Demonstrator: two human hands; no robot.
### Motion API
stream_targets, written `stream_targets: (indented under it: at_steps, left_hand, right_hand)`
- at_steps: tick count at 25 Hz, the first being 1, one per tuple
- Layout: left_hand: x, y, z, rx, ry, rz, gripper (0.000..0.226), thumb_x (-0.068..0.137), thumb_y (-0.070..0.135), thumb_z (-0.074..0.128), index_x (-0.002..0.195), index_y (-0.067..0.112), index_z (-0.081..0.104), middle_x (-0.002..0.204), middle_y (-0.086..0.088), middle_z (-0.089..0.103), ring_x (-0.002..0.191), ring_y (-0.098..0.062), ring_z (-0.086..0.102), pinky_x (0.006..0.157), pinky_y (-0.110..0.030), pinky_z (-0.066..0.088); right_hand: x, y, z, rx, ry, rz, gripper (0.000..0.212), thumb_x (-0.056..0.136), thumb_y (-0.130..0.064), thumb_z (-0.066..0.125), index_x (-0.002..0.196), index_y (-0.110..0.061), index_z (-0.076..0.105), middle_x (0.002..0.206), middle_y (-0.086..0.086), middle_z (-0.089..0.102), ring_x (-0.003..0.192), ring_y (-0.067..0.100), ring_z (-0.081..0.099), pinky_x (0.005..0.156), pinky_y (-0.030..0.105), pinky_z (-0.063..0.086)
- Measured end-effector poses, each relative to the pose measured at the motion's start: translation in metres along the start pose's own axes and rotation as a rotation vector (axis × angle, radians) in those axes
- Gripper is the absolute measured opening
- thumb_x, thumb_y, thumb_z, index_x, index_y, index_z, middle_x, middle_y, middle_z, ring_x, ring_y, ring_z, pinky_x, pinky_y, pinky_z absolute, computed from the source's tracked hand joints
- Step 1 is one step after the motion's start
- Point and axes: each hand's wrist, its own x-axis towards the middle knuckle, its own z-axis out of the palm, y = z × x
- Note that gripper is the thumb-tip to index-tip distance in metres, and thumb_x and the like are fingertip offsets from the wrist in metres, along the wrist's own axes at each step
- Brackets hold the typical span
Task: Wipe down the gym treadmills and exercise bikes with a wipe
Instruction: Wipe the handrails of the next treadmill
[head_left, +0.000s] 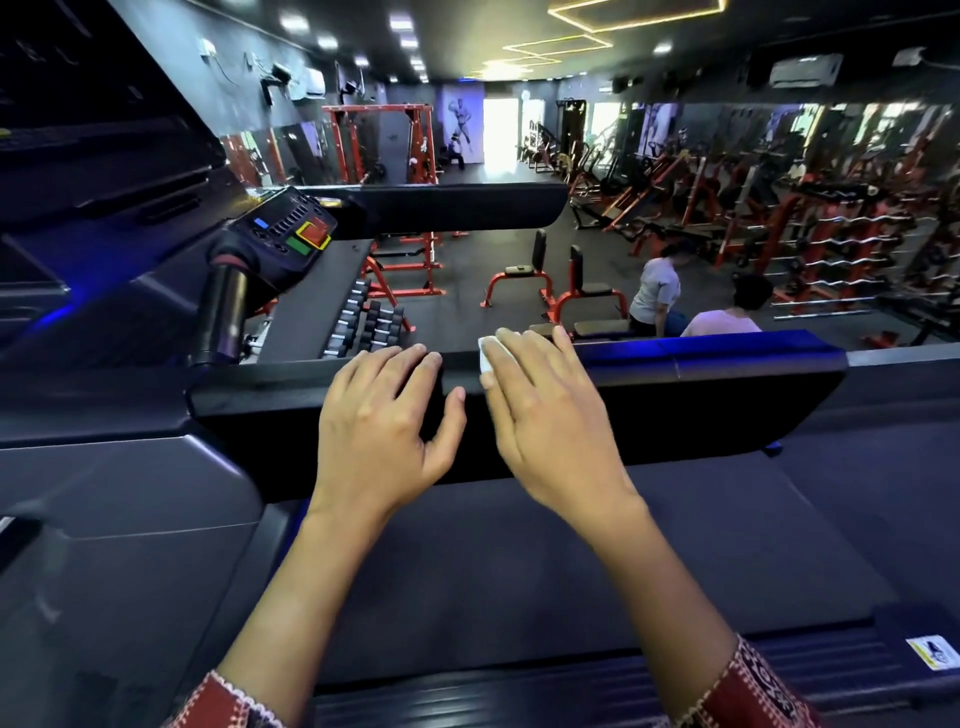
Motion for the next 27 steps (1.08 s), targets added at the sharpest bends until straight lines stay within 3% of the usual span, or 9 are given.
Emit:
stream_targets:
  at_steps: [3, 7, 10, 13, 16, 19, 21, 24, 27]
  left_hand:
    - [-0.004, -0.019, -0.011, 0.009, -0.007, -0.034, 0.035, 0.087, 0.029, 0.055, 0.096, 0.0, 0.072, 0.099, -0.013, 0.071, 0.091, -0.031, 0.066, 0.083, -0.038, 0.046]
    - [-0.01, -0.042, -0.022, 0.013, -0.009, -0.024, 0.035, 0.087, 0.029, 0.055, 0.096, 0.0, 0.072, 0.099, -0.013, 0.071, 0.091, -0.031, 0.066, 0.084, -0.036, 0.044]
    - [-0.015, -0.062, -0.03, 0.004, -0.005, -0.04, 0.035, 0.087, 0.028, 0.055, 0.096, 0.0, 0.072, 0.1, -0.013, 0.071, 0.092, -0.031, 0.066, 0.086, -0.036, 0.044]
    - [-0.021, -0.077, -0.036, -0.004, 0.014, -0.009, 0.034, 0.087, 0.027, 0.055, 0.097, -0.001, 0.072, 0.1, -0.014, 0.071, 0.092, -0.031, 0.066, 0.085, -0.037, 0.045]
    - [-0.025, -0.09, -0.041, -0.011, 0.022, -0.006, 0.033, 0.087, 0.026, 0.055, 0.097, 0.0, 0.072, 0.101, -0.013, 0.071, 0.092, -0.031, 0.066, 0.086, -0.041, 0.047]
    - [-0.03, -0.107, -0.049, -0.012, 0.023, 0.009, 0.034, 0.086, 0.026, 0.054, 0.098, 0.001, 0.072, 0.102, -0.013, 0.071, 0.093, -0.031, 0.066, 0.086, -0.042, 0.048]
    - [-0.033, -0.121, -0.056, -0.023, 0.033, 0.016, 0.033, 0.086, 0.026, 0.055, 0.096, 0.0, 0.073, 0.101, -0.014, 0.071, 0.093, -0.031, 0.066, 0.087, -0.039, 0.046]
    - [-0.039, -0.141, -0.066, -0.029, 0.042, -0.008, 0.032, 0.087, 0.025, 0.056, 0.097, 0.0, 0.073, 0.102, -0.014, 0.07, 0.094, -0.031, 0.066, 0.088, -0.037, 0.046]
    - [-0.045, -0.151, -0.071, -0.038, 0.037, -0.024, 0.033, 0.088, 0.024, 0.056, 0.1, -0.002, 0.071, 0.105, -0.016, 0.069, 0.096, -0.033, 0.065, 0.091, -0.038, 0.047]
  right_hand:
    - [0.006, -0.014, 0.003, 0.019, 0.025, 0.121, 0.036, 0.098, -0.022, 0.036, 0.113, -0.006, 0.065, 0.115, 0.007, 0.065, 0.111, 0.026, 0.058, 0.114, 0.046, 0.022]
    - [0.007, -0.042, 0.012, -0.002, -0.039, -0.004, 0.037, 0.098, -0.024, 0.036, 0.115, -0.007, 0.064, 0.117, 0.007, 0.065, 0.111, 0.026, 0.058, 0.112, 0.045, 0.026]
    - [0.003, -0.056, 0.016, -0.024, 0.029, 0.108, 0.038, 0.099, -0.023, 0.036, 0.12, -0.005, 0.062, 0.123, 0.009, 0.062, 0.118, 0.03, 0.055, 0.113, 0.045, 0.023]
    - [-0.011, -0.07, 0.024, -0.051, 0.051, 0.032, 0.038, 0.1, -0.02, 0.037, 0.127, -0.003, 0.059, 0.13, 0.011, 0.058, 0.125, 0.031, 0.05, 0.115, 0.045, 0.022]
    - [0.007, -0.098, 0.033, -0.069, 0.081, 0.207, 0.035, 0.097, -0.02, 0.038, 0.113, -0.005, 0.065, 0.115, 0.01, 0.065, 0.113, 0.031, 0.057, 0.111, 0.045, 0.026]
    - [0.024, -0.132, 0.044, 0.012, -0.029, 0.051, 0.035, 0.093, -0.022, 0.037, 0.101, -0.005, 0.067, 0.101, 0.01, 0.067, 0.097, 0.031, 0.061, 0.101, 0.043, 0.037]
    - [0.026, -0.135, 0.046, 0.09, -0.066, -0.029, 0.037, 0.094, -0.023, 0.037, 0.105, -0.006, 0.068, 0.105, 0.008, 0.068, 0.099, 0.029, 0.062, 0.096, 0.038, 0.038]
    - [0.022, -0.141, 0.047, 0.066, -0.034, 0.108, 0.039, 0.098, -0.026, 0.034, 0.116, -0.009, 0.065, 0.119, 0.005, 0.065, 0.114, 0.026, 0.057, 0.107, 0.042, 0.032]
    - [0.013, -0.155, 0.05, 0.053, -0.066, -0.006, 0.04, 0.098, -0.027, 0.035, 0.124, -0.011, 0.062, 0.128, 0.004, 0.061, 0.121, 0.025, 0.052, 0.11, 0.043, 0.027]
